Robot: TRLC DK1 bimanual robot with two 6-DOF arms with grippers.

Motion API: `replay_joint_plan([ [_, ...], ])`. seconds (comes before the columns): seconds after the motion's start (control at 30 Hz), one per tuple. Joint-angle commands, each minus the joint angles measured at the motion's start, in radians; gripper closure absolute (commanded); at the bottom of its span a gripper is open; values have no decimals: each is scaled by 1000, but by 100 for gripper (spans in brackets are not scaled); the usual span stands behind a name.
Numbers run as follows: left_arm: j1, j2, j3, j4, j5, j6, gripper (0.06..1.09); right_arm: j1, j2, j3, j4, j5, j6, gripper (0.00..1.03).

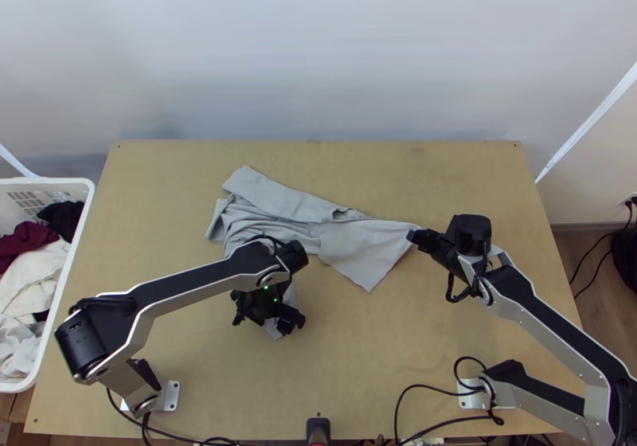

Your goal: Fold the t-shirt

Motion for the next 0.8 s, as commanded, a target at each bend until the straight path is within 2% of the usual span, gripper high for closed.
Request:
replay_joint_plan([
  [0.0,-8,51,21,-5,14,-22,31,-4,-28,9,10,35,0,100],
  [0.07,-11,52,20,13,-10,-35,56,-4,-37,9,10,36,-11,100],
  [0.13,-9,36,1,62,-66,-41,99,-4,-51,5,12,36,-14,100],
  [0.17,-8,28,-8,85,-81,-39,104,-4,-55,3,12,36,-20,100],
  [0.3,37,-30,-42,96,-89,-24,105,-20,-69,-6,10,36,-17,100],
  [0.47,215,-196,-42,96,-99,17,105,-91,-81,26,-31,36,9,100],
  [0.57,334,-273,-2,79,-161,88,105,-152,-84,74,-64,39,14,100],
  [0.77,604,-326,129,33,-174,240,105,-229,-68,207,-148,39,14,100],
])
